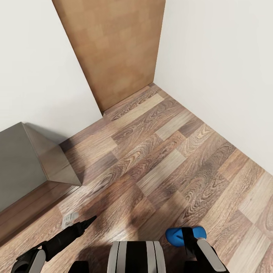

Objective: In the bedroom, move the book from the bed onto either nightstand, and place the two sandals side by side next to the bed.

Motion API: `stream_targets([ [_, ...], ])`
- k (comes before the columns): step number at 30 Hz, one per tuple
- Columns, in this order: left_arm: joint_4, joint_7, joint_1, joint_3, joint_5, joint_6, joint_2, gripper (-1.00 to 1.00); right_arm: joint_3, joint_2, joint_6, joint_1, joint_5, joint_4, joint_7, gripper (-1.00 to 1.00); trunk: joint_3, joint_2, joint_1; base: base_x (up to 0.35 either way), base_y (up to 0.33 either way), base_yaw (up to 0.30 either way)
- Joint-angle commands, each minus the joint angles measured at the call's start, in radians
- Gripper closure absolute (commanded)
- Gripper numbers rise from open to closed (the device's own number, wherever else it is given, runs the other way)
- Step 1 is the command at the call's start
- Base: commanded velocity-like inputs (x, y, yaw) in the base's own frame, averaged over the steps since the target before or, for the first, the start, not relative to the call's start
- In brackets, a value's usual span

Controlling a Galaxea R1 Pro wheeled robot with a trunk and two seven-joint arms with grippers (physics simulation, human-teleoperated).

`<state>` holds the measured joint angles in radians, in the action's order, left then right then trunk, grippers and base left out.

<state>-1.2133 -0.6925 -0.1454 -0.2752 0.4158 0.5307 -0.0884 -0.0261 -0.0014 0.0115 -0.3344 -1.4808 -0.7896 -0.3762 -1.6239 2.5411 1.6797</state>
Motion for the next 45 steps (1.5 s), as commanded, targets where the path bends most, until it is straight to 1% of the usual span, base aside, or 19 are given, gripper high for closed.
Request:
stream_targets([
  [1,0.000,-0.001,0.000,-0.001,0.006,0.008,0.000,-1.00,-0.001,0.000,0.001,0.000,-0.004,-0.002,-0.004,1.00,-0.001,0.000,0.000,0.000,0.000,0.000],
  [19,0.000,-0.001,0.000,-0.001,0.006,0.008,0.000,-1.00,-0.001,0.000,0.001,0.000,-0.004,-0.002,-0.005,1.00,-0.001,0.000,0.000,0.000,0.000,0.000],
  [25,0.000,-0.001,0.000,-0.001,0.006,0.009,0.001,-1.00,-0.001,0.000,0.001,0.000,-0.004,-0.002,-0.005,1.00,0.023,-0.001,-0.003,0.000,0.000,0.000],
  [28,0.000,-0.002,0.000,-0.001,0.006,0.009,0.000,-1.00,-0.001,0.000,0.001,0.000,-0.004,-0.002,-0.004,1.00,0.023,-0.001,-0.003,0.000,0.000,0.000],
  [45,0.000,0.001,0.000,0.000,0.005,0.009,0.001,-1.00,0.002,0.000,0.002,0.000,-0.002,-0.004,-0.007,1.00,0.088,-0.005,-0.010,0.000,0.000,0.000],
])
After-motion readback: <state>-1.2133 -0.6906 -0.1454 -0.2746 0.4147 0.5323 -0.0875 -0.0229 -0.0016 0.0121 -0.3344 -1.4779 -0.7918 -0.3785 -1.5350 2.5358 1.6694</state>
